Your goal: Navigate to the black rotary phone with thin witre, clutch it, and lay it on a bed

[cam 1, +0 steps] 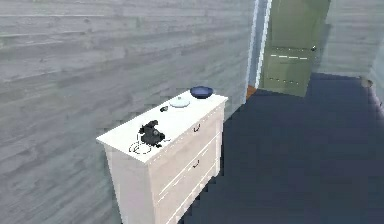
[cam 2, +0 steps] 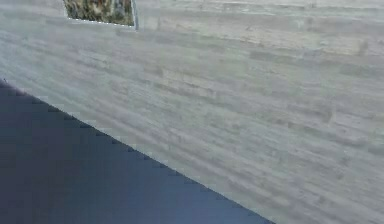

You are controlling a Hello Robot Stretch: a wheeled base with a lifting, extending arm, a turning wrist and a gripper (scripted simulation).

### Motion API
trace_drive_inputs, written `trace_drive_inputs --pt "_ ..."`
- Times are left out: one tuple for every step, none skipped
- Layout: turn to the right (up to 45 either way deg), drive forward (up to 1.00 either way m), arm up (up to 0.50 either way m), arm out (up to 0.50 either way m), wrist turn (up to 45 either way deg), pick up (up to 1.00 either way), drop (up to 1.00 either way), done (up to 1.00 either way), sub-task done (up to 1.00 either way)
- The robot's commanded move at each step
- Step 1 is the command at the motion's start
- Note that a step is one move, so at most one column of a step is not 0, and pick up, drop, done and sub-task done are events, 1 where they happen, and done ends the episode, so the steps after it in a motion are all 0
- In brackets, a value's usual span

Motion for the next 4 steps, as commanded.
trace_drive_inputs --pt "3.0 0.0 0.0 0.0 0.0 0.0 0.0 0.0 0.0" --pt "0.0 0.4 0.0 0.0 0.0 0.0 0.0 0.0 0.0" --pt "-45.0 0.0 0.0 0.0 0.0 0.0 0.0 0.0 0.0" --pt "-45.0 0.0 0.0 0.0 0.0 0.0 0.0 0.0 0.0"
